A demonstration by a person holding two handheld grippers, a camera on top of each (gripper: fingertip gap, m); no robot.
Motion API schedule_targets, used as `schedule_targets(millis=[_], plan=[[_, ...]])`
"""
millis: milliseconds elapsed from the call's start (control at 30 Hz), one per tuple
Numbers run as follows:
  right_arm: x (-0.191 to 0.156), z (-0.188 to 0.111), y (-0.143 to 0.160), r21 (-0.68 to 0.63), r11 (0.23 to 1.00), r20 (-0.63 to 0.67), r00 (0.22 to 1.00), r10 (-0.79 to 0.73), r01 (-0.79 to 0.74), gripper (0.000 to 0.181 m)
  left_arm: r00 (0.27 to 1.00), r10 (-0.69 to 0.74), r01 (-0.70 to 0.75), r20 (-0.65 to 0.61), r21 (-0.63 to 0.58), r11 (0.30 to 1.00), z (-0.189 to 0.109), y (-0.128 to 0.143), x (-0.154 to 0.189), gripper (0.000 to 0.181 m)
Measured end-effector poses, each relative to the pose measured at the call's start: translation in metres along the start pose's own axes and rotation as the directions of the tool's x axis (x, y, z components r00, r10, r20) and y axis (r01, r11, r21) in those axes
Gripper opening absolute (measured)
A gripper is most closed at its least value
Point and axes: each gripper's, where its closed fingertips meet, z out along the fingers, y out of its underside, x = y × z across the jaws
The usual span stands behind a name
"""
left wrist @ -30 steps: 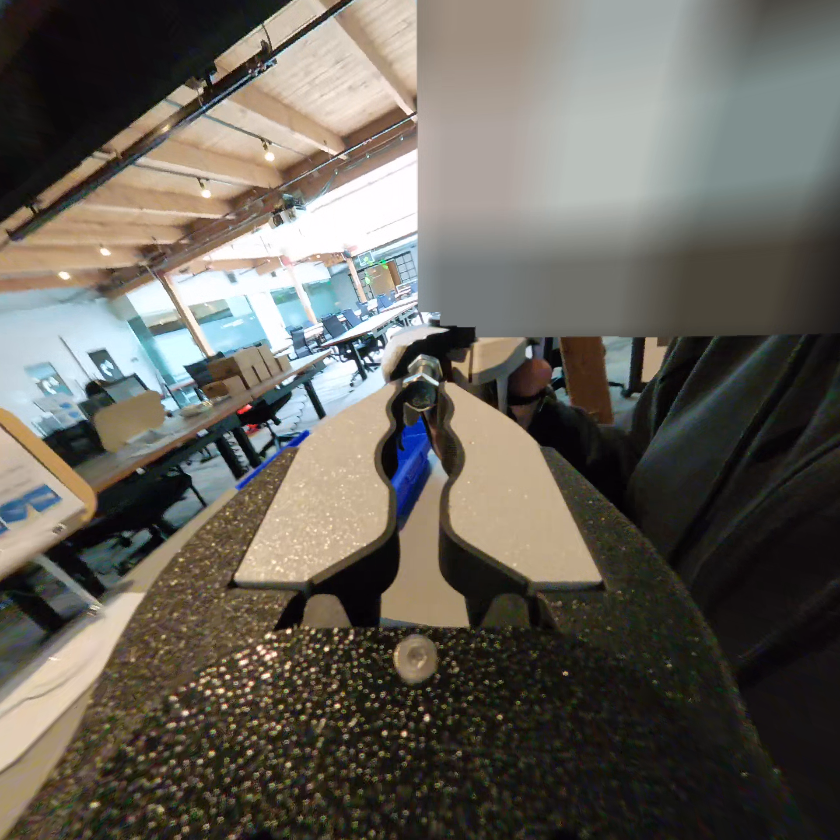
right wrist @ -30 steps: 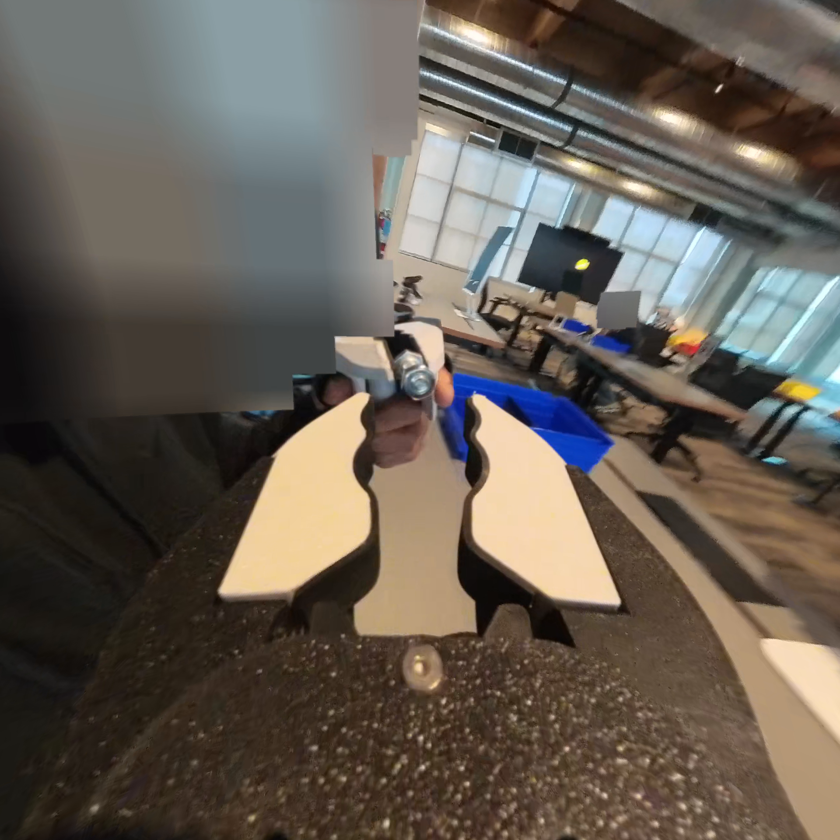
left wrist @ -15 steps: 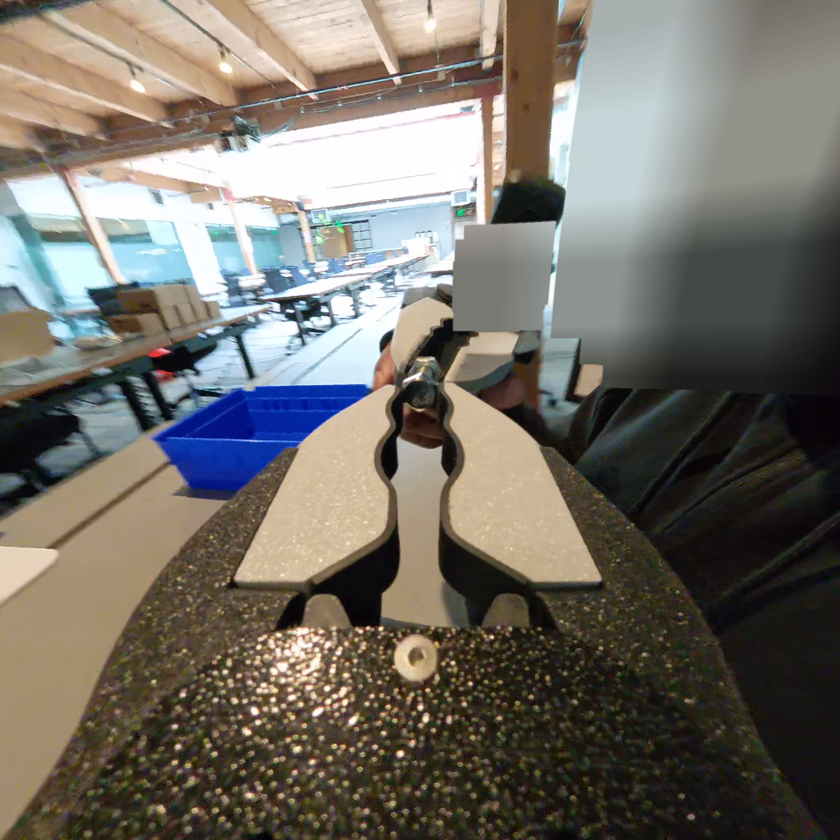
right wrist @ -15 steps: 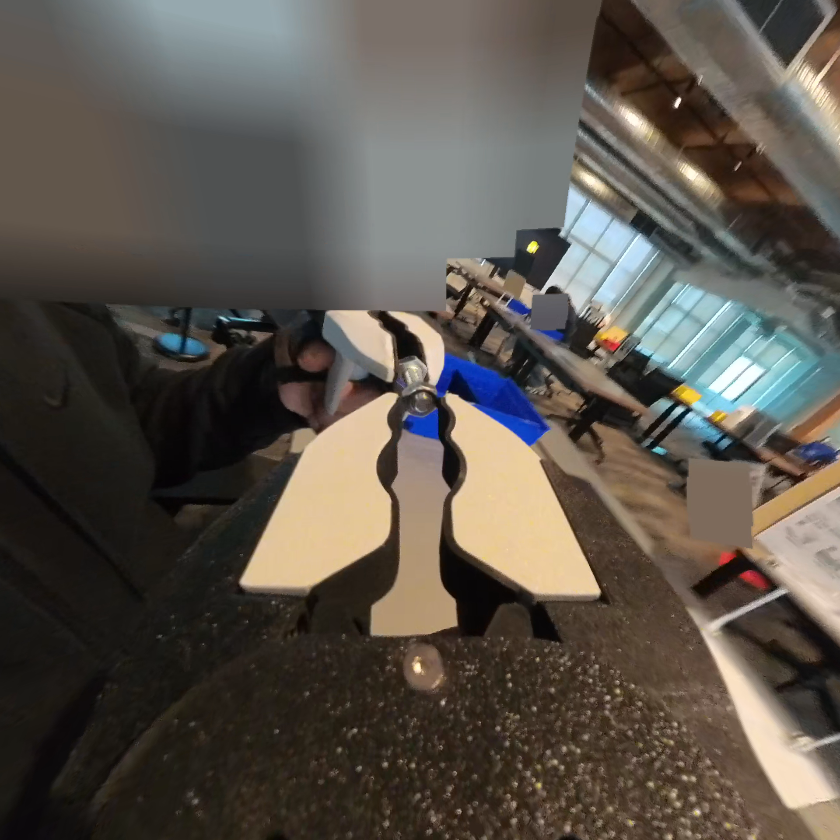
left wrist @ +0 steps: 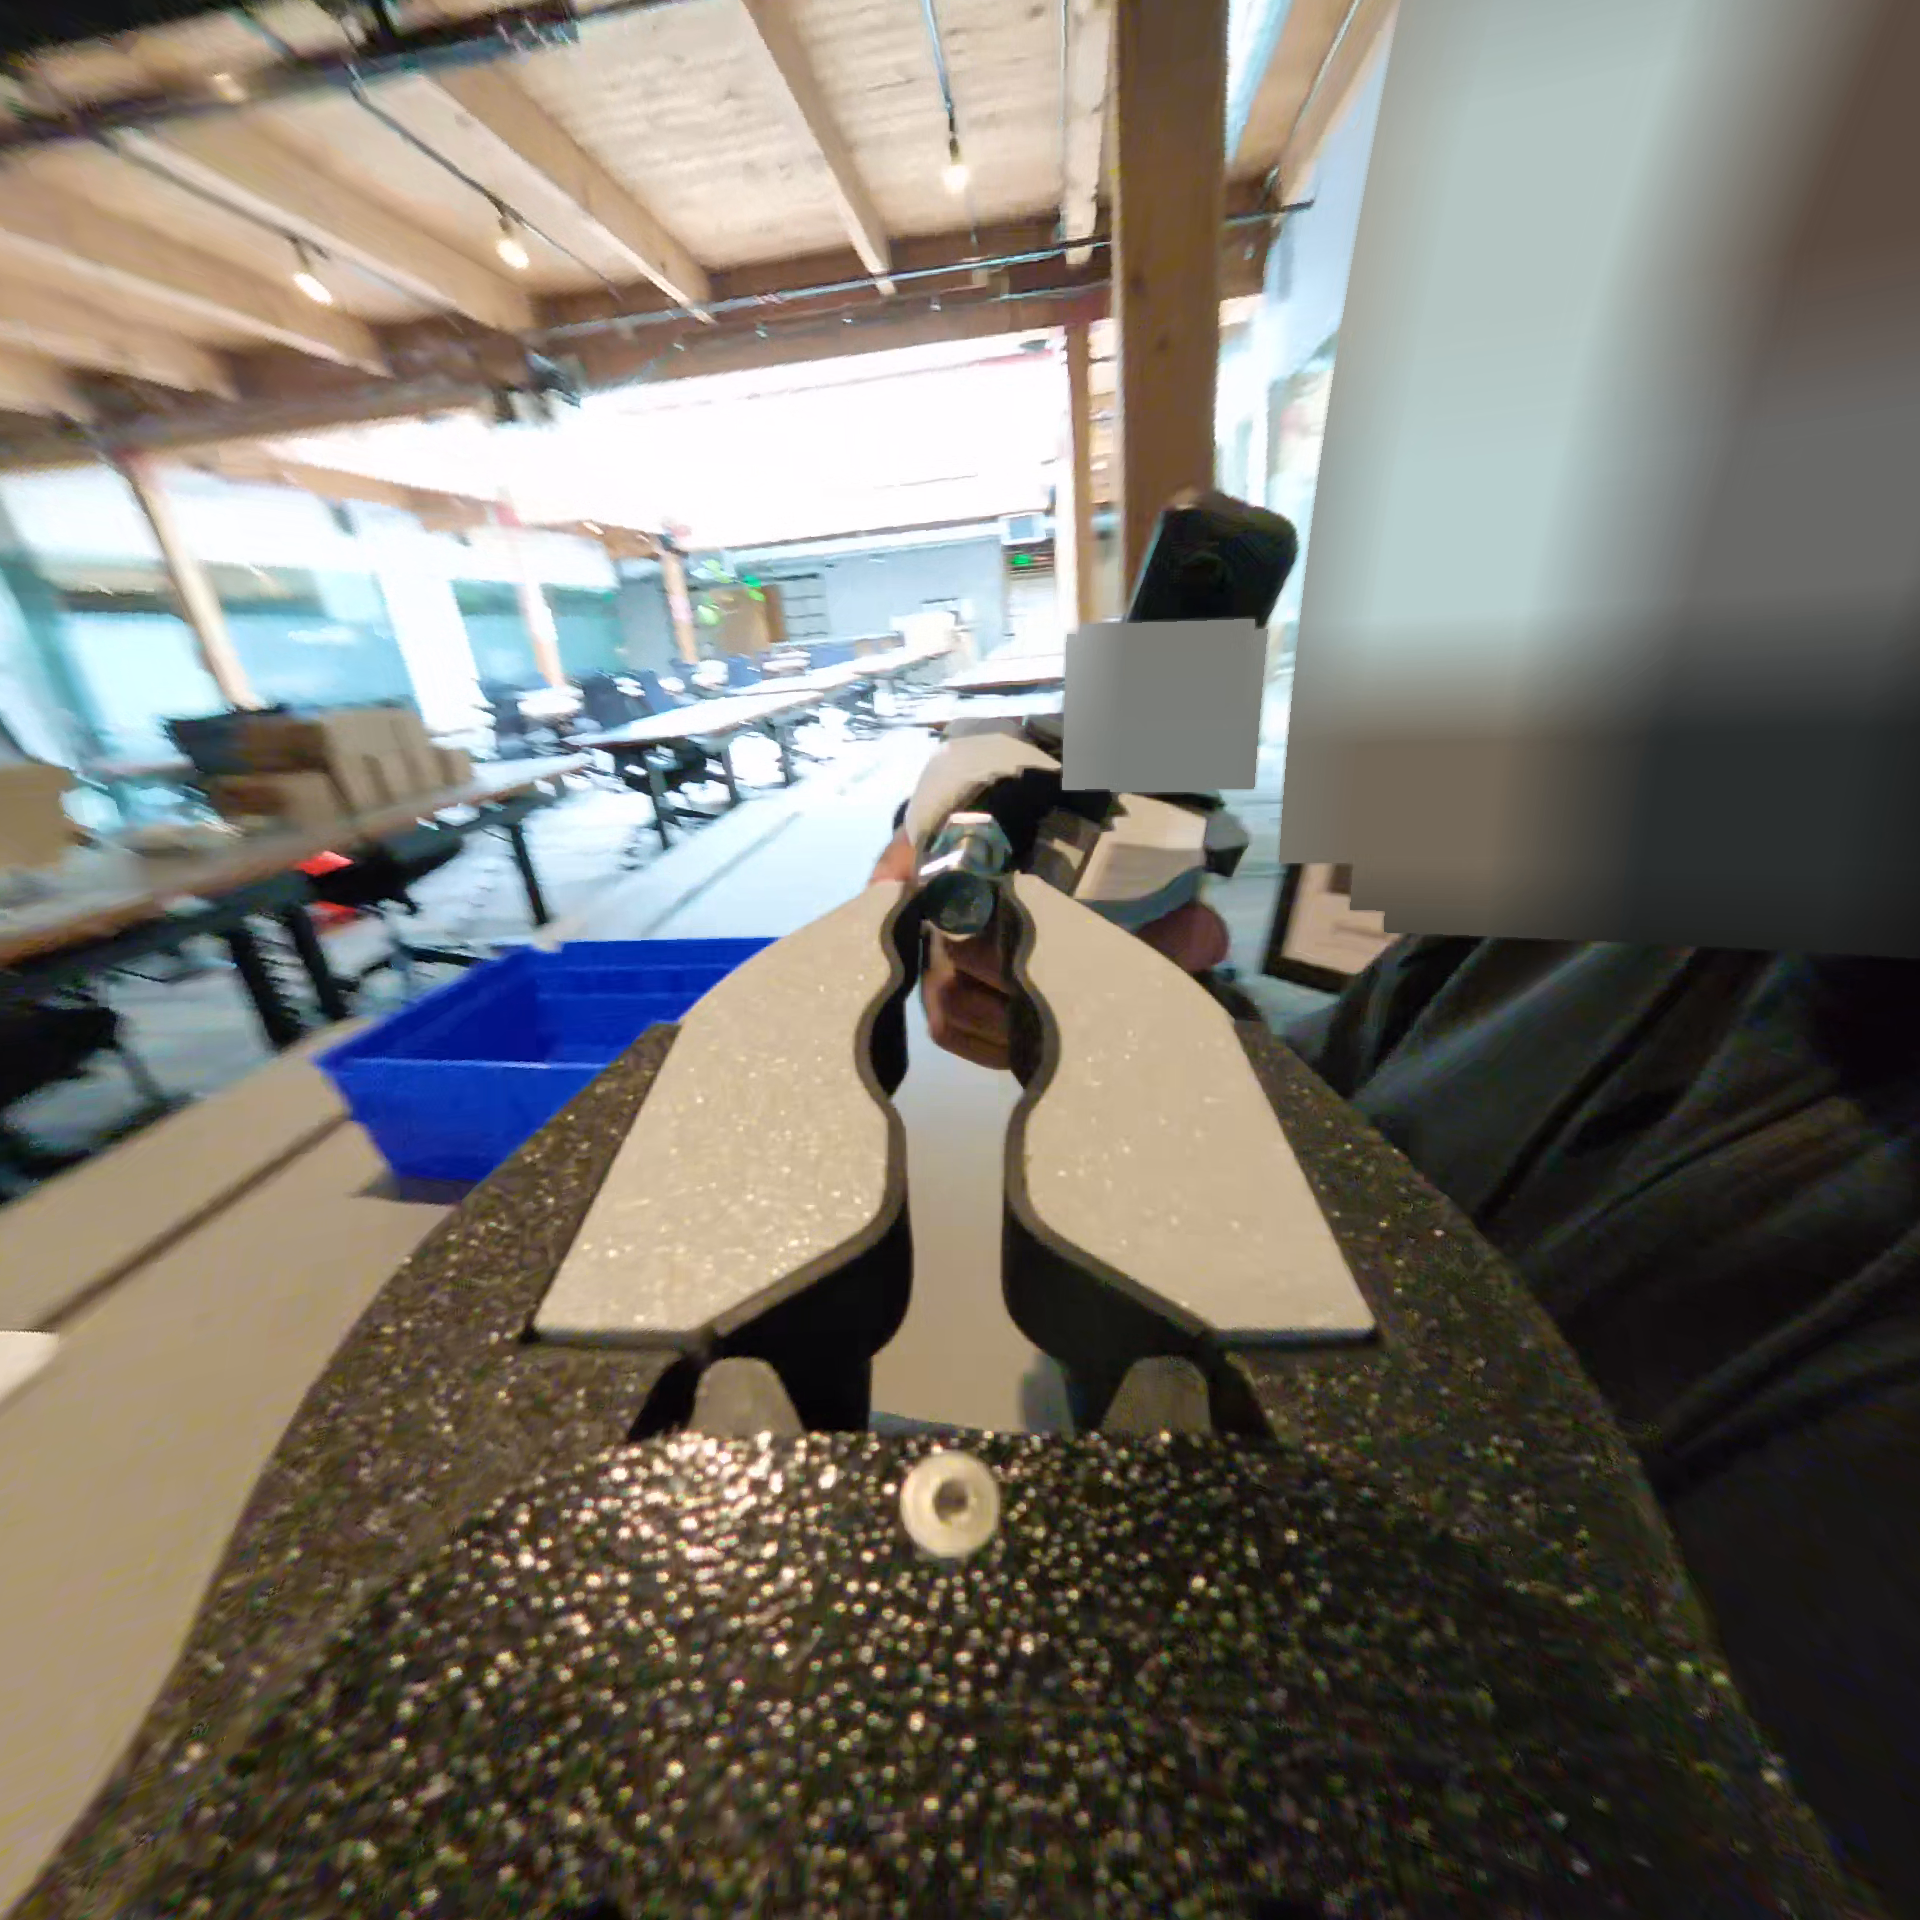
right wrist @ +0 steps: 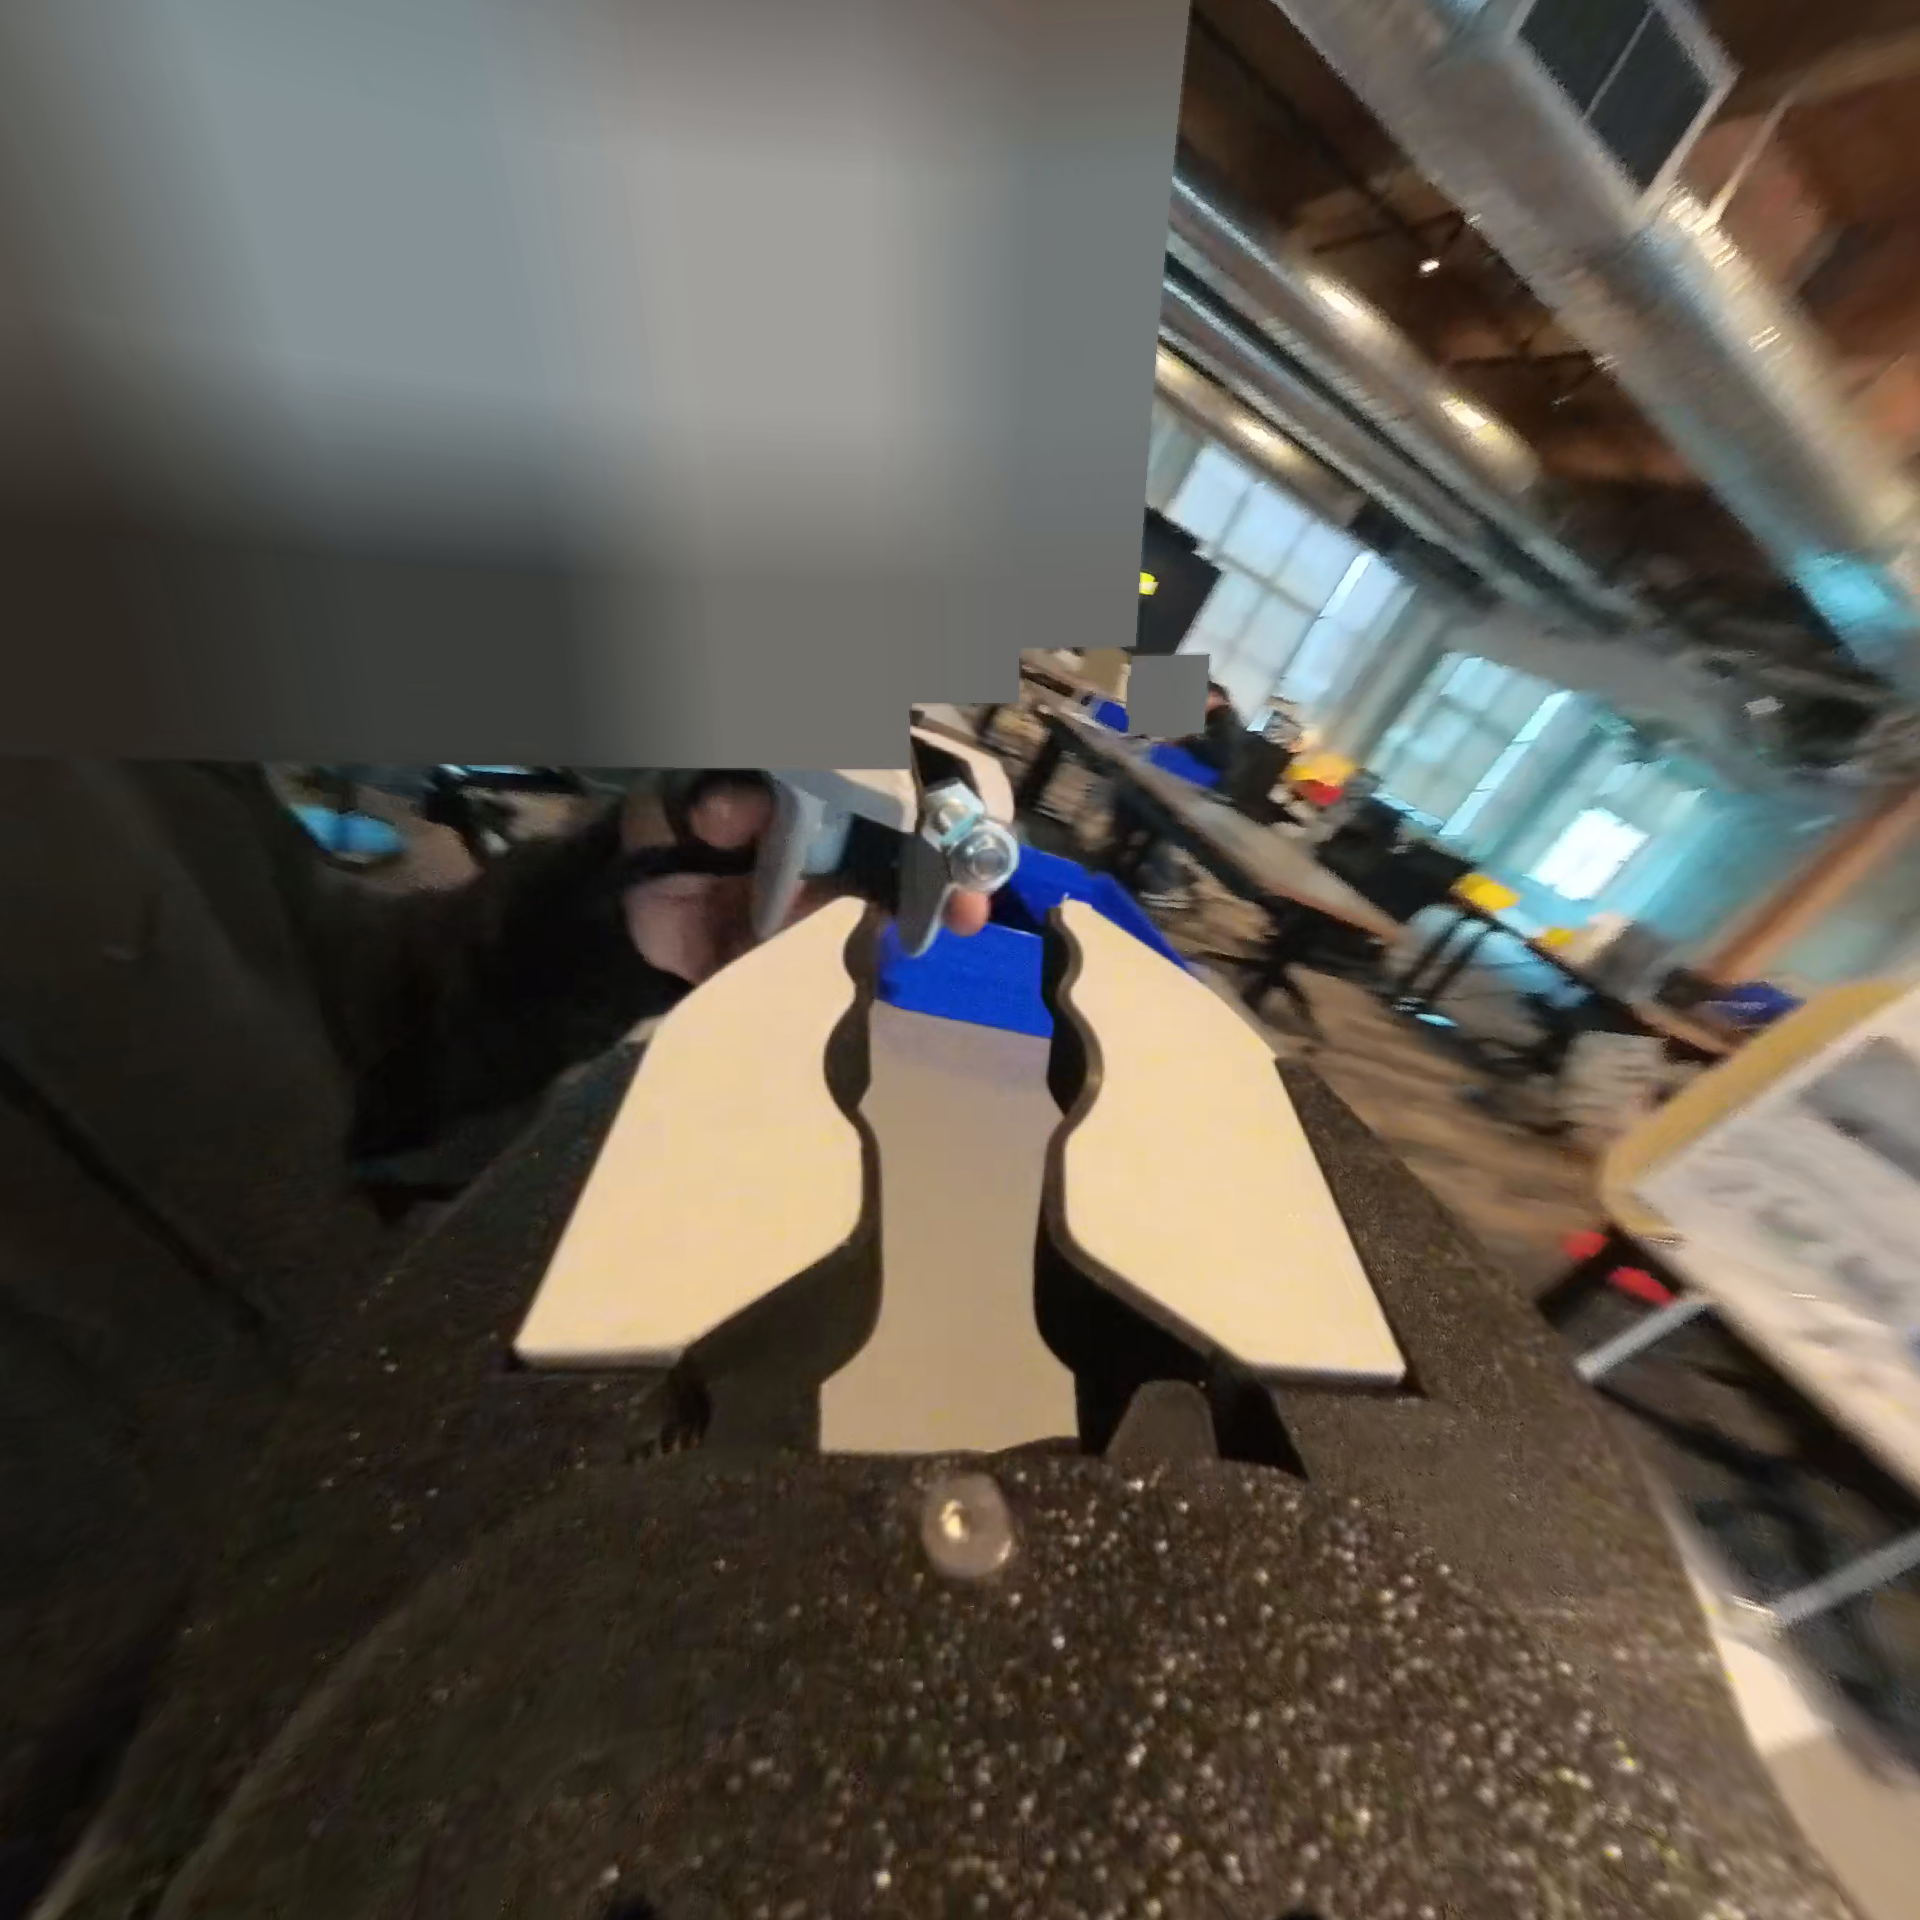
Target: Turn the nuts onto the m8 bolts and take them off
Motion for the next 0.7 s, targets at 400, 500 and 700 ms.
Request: schedule_targets(millis=[400, 500, 700], plan=[[-0.002, -0.003, 0.009, -0.116, 0.990, -0.118, 0.989, -0.090, 0.076, 0.015, 0.970, -0.126, 0.111, -0.206, -0.083, 0.990, 0.015, 0.021, 0.005, 0.014], [-0.002, -0.005, 0.012, -0.111, 0.987, -0.083, 0.990, 0.111, -0.120, 0.015, 0.978, 0.147, -0.159, -0.148, -0.074, 0.984, 0.017, 0.024, 0.004, 0.014], [-0.002, -0.005, 0.006, 0.000, 0.901, 0.080, 0.898, 0.433, -0.435, 0.016, 0.937, 0.343, -0.346, -0.072, -0.033, 0.938, 0.018, 0.018, 0.006, 0.014]])
